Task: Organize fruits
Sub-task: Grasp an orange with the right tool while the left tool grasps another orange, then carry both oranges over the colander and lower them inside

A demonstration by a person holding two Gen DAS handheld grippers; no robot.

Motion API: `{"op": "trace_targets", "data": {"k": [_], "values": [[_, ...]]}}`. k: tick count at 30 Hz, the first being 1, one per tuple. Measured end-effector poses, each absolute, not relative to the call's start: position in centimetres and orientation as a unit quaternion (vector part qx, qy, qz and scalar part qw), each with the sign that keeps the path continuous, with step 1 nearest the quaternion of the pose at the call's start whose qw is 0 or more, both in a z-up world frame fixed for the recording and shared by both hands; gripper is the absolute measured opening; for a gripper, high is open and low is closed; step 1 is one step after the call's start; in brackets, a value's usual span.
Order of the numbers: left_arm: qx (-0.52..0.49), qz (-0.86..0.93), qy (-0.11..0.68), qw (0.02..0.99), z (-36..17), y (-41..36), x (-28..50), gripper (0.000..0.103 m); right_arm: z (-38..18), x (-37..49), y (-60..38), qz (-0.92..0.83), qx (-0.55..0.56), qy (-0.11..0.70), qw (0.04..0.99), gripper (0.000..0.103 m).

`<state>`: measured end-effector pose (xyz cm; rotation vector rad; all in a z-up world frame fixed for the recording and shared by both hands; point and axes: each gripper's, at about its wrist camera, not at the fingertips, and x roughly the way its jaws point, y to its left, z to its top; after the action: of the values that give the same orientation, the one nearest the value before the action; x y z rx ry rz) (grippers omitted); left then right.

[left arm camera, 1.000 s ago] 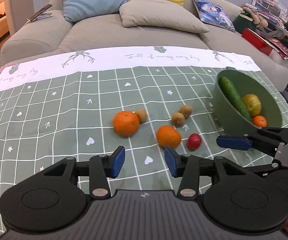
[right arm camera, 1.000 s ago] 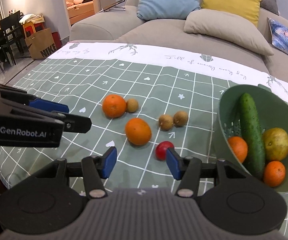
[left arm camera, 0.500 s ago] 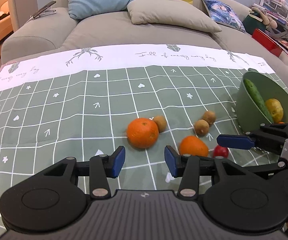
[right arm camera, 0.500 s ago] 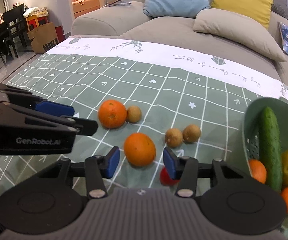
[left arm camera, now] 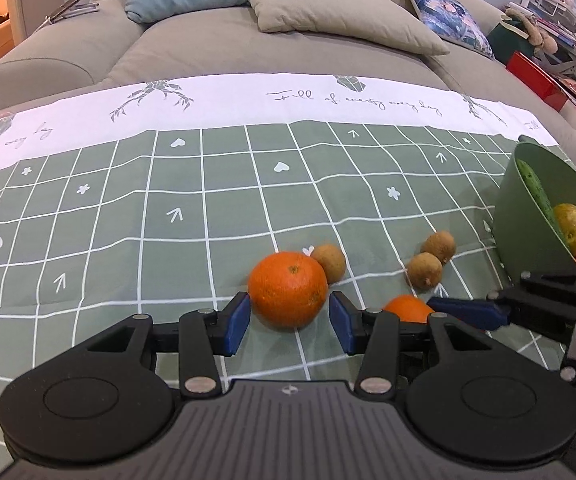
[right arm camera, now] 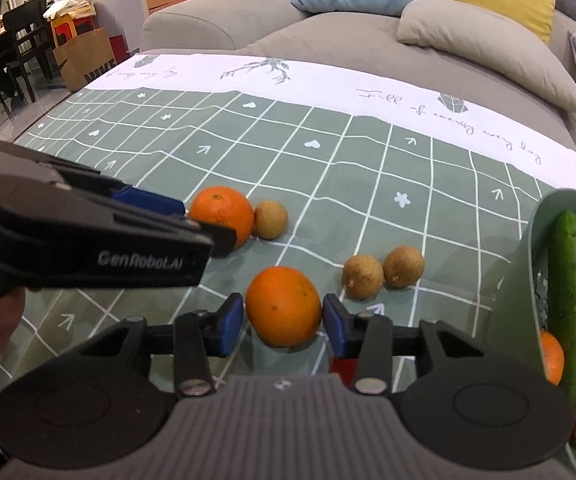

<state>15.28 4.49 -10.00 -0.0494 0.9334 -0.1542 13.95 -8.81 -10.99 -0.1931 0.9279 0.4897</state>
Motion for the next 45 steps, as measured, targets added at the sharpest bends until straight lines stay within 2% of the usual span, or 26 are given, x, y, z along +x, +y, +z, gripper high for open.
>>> {"op": "trace_targets", "data": {"k": [7, 15, 28, 45], "values": [[-0.023, -0.075, 0.45, 0.889, -10.3, 4.4, 16.4, 0.053, -11.1, 14.2, -8.9, 0.236, -0.093, 0.443, 0.86, 0.038], [-0.029, -0.074, 0.452, 0.889, -10.0, 4.5, 15.9, 0.047, -10.6, 14.0, -9.0, 0.239, -0.091, 0.442, 0.86, 0.037], [-0.069, -0.079, 0.432, 0.896, -5.3, 4.5, 10.3, 0.047, -6.8, 10.6, -11.0, 0.254, -0.093, 0.406, 0.873, 0.037], [-0.071, -0.162, 0.432, 0.885, -1.9, -2.9, 8.9, 0.047, -3.8, 7.1, -19.5, 0.203, -0.085, 0.404, 0.888, 0.037]]}}
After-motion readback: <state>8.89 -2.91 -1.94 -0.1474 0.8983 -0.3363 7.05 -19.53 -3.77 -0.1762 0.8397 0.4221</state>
